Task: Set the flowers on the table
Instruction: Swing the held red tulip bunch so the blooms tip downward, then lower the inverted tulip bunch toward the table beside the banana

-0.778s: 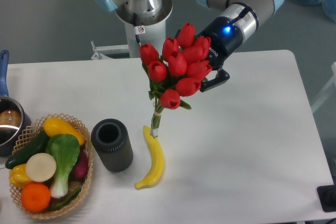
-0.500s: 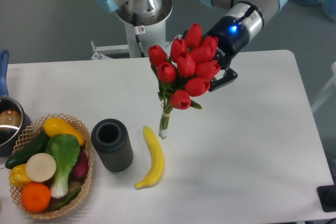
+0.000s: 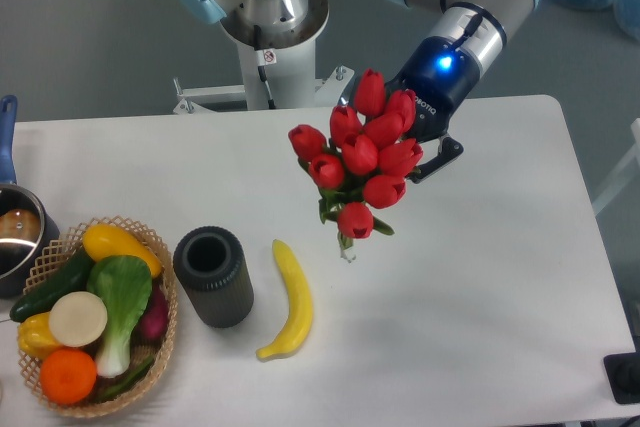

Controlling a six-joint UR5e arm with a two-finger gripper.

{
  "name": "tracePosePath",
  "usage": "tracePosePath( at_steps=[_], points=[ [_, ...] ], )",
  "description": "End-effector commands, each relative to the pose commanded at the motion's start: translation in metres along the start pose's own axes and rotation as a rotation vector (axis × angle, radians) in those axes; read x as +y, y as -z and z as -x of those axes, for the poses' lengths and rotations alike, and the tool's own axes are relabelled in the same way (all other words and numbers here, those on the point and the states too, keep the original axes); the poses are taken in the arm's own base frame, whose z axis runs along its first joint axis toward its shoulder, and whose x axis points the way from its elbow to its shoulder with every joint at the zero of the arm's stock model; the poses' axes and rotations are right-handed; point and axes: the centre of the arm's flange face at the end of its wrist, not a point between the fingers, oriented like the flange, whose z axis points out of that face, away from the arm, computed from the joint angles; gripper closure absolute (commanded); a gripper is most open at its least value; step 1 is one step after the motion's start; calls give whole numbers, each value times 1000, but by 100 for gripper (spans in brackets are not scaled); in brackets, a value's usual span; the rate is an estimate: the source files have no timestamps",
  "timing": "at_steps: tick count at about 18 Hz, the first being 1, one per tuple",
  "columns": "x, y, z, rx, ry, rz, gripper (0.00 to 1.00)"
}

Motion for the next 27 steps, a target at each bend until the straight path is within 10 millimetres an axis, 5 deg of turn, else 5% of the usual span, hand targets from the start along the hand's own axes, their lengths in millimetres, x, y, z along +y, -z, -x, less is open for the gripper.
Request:
tracePosePath(
  at_steps=[6, 12, 27],
  points=[
    [6, -17, -7, -84, -42, 207, 51],
    [26, -21, 8, -226, -70, 486, 51],
    [129, -30, 68, -356, 14, 967, 51]
  ],
)
